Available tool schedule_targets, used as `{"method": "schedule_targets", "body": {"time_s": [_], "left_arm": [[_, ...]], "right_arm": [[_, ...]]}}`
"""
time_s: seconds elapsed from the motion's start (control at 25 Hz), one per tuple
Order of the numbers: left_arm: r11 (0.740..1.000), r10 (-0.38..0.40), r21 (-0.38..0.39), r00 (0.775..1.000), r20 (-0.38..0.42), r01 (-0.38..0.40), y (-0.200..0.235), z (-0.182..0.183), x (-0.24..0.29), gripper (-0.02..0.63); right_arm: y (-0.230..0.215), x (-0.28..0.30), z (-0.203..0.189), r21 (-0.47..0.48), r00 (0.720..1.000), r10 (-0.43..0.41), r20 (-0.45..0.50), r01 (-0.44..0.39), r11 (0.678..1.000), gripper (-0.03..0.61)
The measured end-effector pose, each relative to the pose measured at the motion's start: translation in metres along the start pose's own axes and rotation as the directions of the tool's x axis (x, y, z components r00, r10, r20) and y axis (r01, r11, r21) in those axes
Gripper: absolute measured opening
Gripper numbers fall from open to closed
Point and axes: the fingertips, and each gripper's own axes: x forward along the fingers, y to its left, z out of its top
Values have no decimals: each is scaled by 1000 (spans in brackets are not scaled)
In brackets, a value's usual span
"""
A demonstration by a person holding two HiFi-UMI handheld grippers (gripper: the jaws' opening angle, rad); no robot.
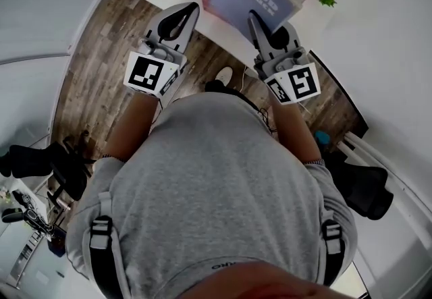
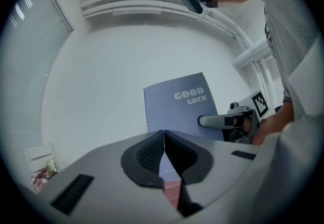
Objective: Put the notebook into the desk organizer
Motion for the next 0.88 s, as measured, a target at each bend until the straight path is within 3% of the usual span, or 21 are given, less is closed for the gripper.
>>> {"method": "schedule_targets", "body": {"time_s": [0.44, 0.68, 0.88], "left_arm": [[999, -33, 25, 999, -6, 33, 4, 2, 72, 21], [998, -60, 18, 998, -13, 60, 14, -2, 98, 21], [995, -101, -7, 995, -22, 101, 56, -15, 124, 21]], "right_arm": [[-70, 5, 9, 27, 999, -40, 28, 39, 999, 40], [-98, 14, 3, 106, 997, -82, 17, 79, 991, 40], [-121, 53, -17, 202, 991, -129, -30, 132, 970, 40]]}}
